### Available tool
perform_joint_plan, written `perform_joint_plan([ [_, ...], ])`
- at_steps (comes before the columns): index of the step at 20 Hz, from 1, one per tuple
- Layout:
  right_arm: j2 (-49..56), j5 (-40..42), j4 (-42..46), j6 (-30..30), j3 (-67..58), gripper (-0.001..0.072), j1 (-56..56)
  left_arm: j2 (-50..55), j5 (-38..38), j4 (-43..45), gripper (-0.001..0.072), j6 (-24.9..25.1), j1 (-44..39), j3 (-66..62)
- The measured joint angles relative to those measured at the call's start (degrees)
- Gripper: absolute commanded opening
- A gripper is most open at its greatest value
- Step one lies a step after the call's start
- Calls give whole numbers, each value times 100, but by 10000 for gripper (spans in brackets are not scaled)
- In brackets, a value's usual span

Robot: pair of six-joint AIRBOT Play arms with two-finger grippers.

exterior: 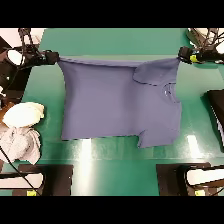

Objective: Fold the shirts.

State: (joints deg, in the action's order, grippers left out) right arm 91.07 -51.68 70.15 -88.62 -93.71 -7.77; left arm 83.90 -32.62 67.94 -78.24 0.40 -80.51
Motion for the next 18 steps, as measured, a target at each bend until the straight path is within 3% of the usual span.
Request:
perform_joint_plan([
  [3, 42, -275, 114, 142, 11, 16, 24, 52, -201, 59, 30, 37, 2, 2],
  [9, 63, -1532, 1156, 210, 66, 16, 269, 107, -1711, 302, 30, 70, 2, 7],
  [15, 63, -2059, 1550, 42, 717, 22, 348, 404, -2767, 514, 30, 74, 2, 11],
  [16, 63, -2081, 1565, 28, 809, 28, 358, 444, -2885, 514, 93, 74, 2, 11],
  [17, 63, -2114, 1580, 20, 883, 176, 358, 472, -3025, 529, 448, 74, 2, 11],
  [18, 63, -2144, 1609, 15, 929, 318, 358, 490, -3152, 562, 652, 74, 4, 11],
])
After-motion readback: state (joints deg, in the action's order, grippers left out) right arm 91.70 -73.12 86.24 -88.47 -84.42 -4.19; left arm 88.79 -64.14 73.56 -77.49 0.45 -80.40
